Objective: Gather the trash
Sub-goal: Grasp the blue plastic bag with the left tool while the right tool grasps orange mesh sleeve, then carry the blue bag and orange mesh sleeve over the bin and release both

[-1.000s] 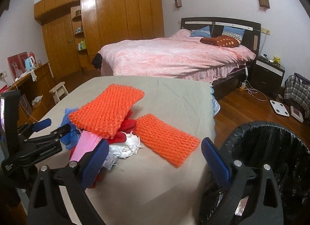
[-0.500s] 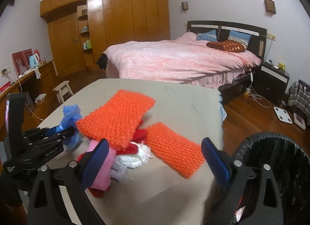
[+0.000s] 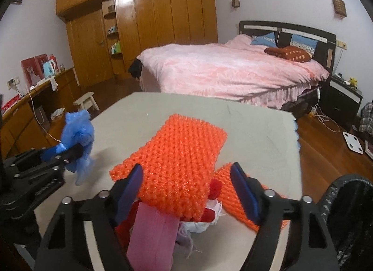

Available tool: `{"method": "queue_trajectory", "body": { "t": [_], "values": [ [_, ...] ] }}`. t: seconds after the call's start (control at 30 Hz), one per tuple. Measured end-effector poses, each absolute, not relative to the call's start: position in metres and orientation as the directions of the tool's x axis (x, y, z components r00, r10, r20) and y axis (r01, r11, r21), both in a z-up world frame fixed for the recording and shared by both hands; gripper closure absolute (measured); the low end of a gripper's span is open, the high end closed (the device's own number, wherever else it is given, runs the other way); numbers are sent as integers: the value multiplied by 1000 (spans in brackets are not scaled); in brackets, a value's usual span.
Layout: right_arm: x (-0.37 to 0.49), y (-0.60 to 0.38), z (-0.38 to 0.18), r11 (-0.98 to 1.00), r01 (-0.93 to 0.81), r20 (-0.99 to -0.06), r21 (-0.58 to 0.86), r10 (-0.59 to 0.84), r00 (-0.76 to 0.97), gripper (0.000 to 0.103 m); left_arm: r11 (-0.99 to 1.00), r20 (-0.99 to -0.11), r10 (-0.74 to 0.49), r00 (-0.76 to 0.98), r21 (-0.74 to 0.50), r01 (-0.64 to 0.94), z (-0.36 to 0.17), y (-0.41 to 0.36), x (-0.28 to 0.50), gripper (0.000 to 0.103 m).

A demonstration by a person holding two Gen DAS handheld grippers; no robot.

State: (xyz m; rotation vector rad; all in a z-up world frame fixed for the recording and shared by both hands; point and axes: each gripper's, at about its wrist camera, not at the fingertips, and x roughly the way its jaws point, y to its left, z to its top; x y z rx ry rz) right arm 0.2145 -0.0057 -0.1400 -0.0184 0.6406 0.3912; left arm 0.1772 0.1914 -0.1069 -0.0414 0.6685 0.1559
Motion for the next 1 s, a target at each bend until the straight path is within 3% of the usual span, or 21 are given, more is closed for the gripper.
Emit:
{"method": "queue_trajectory", "body": {
  "t": [0.2,0.37,0.4,1.0],
  "values": [
    [220,-2,-155,917,-382,-641,116,363,676,56,987,-628,126,768,5,-158,-112,195,178,74],
    [216,-5,-155,908,-400,-644,127,382,663,87,988,-628,123,768,7,-153,-111,194,178,74],
    [216,-6,-153,905,-405,-641,130,388,662,89,988,-628,122,769,7,-151,-112,194,178,74],
    [191,-26,-108,890,-428,-550,156,438,711,92,992,-590,105,800,5,-127,-92,180,161,74]
  ]
}}
